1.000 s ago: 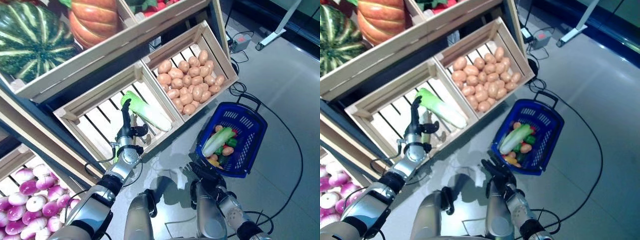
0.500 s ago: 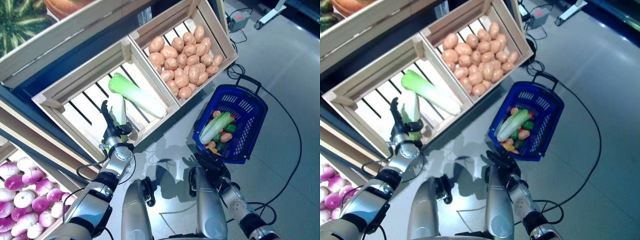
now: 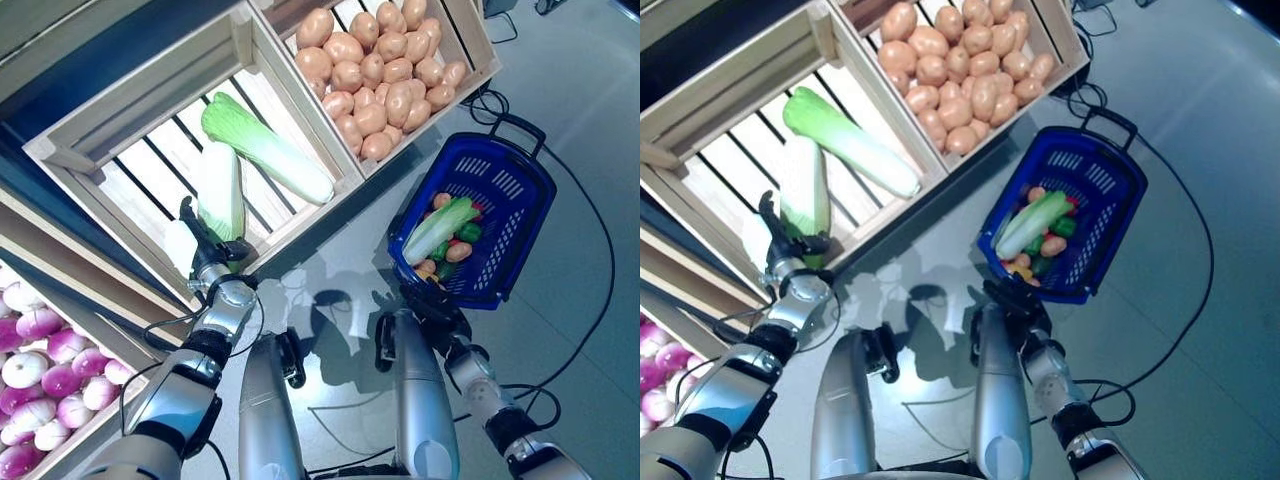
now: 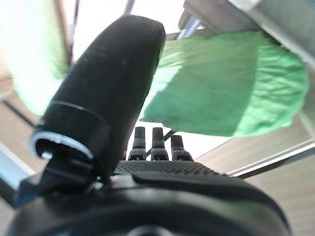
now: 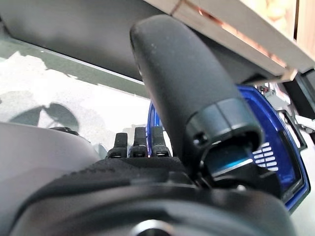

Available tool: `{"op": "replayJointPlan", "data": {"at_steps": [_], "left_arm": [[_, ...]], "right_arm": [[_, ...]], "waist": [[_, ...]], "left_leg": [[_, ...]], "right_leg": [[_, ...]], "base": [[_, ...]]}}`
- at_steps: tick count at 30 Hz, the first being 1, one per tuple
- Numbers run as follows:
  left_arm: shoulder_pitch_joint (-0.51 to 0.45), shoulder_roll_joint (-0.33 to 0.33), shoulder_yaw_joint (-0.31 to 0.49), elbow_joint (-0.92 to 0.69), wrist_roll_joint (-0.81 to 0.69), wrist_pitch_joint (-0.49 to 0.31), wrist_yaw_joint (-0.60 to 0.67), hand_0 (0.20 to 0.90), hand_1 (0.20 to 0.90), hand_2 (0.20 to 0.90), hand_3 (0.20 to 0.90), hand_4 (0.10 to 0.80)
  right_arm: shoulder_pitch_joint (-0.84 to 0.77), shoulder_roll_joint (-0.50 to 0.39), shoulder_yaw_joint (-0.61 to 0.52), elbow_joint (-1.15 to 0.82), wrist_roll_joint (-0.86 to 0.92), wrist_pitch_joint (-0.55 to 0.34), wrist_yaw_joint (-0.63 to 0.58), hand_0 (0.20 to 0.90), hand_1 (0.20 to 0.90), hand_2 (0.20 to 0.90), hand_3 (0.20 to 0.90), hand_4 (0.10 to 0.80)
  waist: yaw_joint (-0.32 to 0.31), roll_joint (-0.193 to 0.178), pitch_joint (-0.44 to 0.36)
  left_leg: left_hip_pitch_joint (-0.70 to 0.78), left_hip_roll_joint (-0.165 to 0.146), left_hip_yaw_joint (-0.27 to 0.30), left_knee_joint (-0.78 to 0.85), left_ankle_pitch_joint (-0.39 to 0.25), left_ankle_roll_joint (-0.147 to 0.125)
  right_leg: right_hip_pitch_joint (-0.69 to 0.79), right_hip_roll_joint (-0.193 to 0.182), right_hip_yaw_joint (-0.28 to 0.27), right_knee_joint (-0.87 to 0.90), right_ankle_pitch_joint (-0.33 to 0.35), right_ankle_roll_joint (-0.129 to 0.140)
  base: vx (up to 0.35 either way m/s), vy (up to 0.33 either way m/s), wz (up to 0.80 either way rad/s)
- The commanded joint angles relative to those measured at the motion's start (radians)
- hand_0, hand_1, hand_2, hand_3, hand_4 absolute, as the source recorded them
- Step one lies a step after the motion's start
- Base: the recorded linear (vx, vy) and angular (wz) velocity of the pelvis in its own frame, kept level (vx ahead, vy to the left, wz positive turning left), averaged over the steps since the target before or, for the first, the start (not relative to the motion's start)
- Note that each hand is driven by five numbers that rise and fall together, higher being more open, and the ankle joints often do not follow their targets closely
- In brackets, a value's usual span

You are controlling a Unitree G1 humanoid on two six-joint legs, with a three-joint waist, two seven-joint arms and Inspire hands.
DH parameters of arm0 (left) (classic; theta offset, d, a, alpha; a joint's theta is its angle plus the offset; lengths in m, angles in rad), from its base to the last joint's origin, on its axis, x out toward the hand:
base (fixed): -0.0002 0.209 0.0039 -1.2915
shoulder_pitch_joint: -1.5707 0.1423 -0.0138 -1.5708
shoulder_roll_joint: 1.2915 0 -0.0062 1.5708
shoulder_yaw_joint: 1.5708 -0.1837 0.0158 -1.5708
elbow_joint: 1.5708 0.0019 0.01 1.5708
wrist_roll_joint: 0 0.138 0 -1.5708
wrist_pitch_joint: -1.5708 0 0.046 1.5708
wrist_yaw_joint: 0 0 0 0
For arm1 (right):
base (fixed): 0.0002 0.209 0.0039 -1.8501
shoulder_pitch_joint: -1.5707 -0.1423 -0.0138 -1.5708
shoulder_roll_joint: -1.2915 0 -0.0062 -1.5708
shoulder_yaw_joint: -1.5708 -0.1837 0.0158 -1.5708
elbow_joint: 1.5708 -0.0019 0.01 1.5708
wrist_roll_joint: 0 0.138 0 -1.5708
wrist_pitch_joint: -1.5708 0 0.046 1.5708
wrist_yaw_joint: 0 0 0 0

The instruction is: Put vegetables into the basket

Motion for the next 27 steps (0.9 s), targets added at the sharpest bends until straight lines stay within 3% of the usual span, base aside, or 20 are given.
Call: {"op": "replayJointPlan", "data": {"at_steps": [1, 8, 13, 18, 19, 20, 21, 27], "left_arm": [[-0.086, 0.106, -0.023, 0.007, -0.001, -0.011, 0.001, 0.900, 0.900, 0.900, 0.900, 0.800], [-0.112, 0.125, -0.024, 0.068, -0.133, 0.004, -0.064, 0.900, 0.900, 0.900, 0.900, 0.800], [-0.110, 0.120, 0.031, 0.106, -0.299, -0.033, -0.213, 0.900, 0.900, 0.900, 0.900, 0.800], [-0.117, 0.162, 0.068, 0.180, -0.390, -0.028, -0.339, 0.900, 0.900, 0.900, 0.900, 0.800], [-0.118, 0.172, 0.072, 0.187, -0.407, -0.024, -0.351, 0.811, 0.811, 0.811, 0.811, 0.740], [-0.119, 0.180, 0.078, 0.197, -0.421, -0.021, -0.362, 0.578, 0.578, 0.578, 0.578, 0.585], [-0.117, 0.195, 0.089, 0.210, -0.436, -0.026, -0.390, 0.300, 0.300, 0.300, 0.300, 0.400], [-0.098, 0.233, 0.097, 0.202, -0.480, -0.004, -0.481, 0.300, 0.300, 0.300, 0.300, 0.400]], "right_arm": [[0.021, -0.006, 0.001, -0.054, 0.056, -0.064, -0.020, 0.900, 0.900, 0.900, 0.900, 0.800], [-0.002, -0.032, -0.019, -0.063, 0.090, -0.085, -0.012, 0.900, 0.900, 0.900, 0.900, 0.800], [0.001, -0.040, -0.047, -0.073, 0.087, -0.096, -0.008, 0.900, 0.900, 0.900, 0.900, 0.800], [-0.001, -0.064, -0.082, -0.046, 0.088, -0.075, 0.018, 0.900, 0.900, 0.900, 0.900, 0.800], [0.002, -0.070, -0.091, -0.043, 0.087, -0.070, 0.023, 0.900, 0.900, 0.900, 0.900, 0.800], [0.003, -0.076, -0.101, -0.037, 0.086, -0.063, 0.029, 0.900, 0.900, 0.900, 0.900, 0.800], [0.011, -0.083, -0.112, -0.032, 0.080, -0.055, 0.038, 0.900, 0.900, 0.900, 0.900, 0.800], [0.047, -0.102, -0.142, -0.032, 0.063, -0.037, 0.072, 0.900, 0.900, 0.900, 0.900, 0.800]], "waist": [[0.014, 0.001, -0.048], [0.008, -0.002, -0.037], [0.003, -0.007, -0.036], [-0.006, -0.007, -0.041], [-0.009, -0.005, -0.040], [-0.011, -0.004, -0.042], [-0.015, 0.000, -0.044], [-0.023, 0.011, -0.053]], "left_leg": [[0.015, 0.032, -0.087, 0.019, -0.094, -0.064], [-0.063, 0.040, -0.105, 0.082, -0.111, -0.062], [-0.117, 0.045, -0.118, 0.134, -0.127, -0.059], [-0.140, 0.057, -0.118, 0.164, -0.141, -0.053], [-0.142, 0.058, -0.117, 0.166, -0.143, -0.051], [-0.143, 0.059, -0.116, 0.167, -0.143, -0.050], [-0.142, 0.062, -0.114, 0.170, -0.145, -0.050], [-0.120, 0.070, -0.100, 0.151, -0.139, -0.047]], "right_leg": [[0.054, -0.053, 0.055, -0.036, -0.003, 0.033], [-0.021, -0.043, 0.063, 0.024, -0.020, 0.024], [-0.071, -0.042, 0.065, 0.071, -0.035, 0.020], [-0.093, -0.047, 0.064, 0.094, -0.045, 0.017], [-0.095, -0.048, 0.064, 0.096, -0.045, 0.016], [-0.096, -0.048, 0.064, 0.096, -0.046, 0.016], [-0.096, -0.050, 0.064, 0.098, -0.047, 0.015], [-0.078, -0.056, 0.065, 0.082, -0.045, 0.015]], "base": [[-0.051, -0.015, 0.01], [-0.025, -0.006, -0.04], [-0.019, -0.011, -0.02], [-0.010, 0.005, 0.15], [-0.003, 0.023, 0.14], [-0.001, 0.042, -0.27], [0.004, 0.049, -0.44], [0.003, 0.029, -0.03]]}}
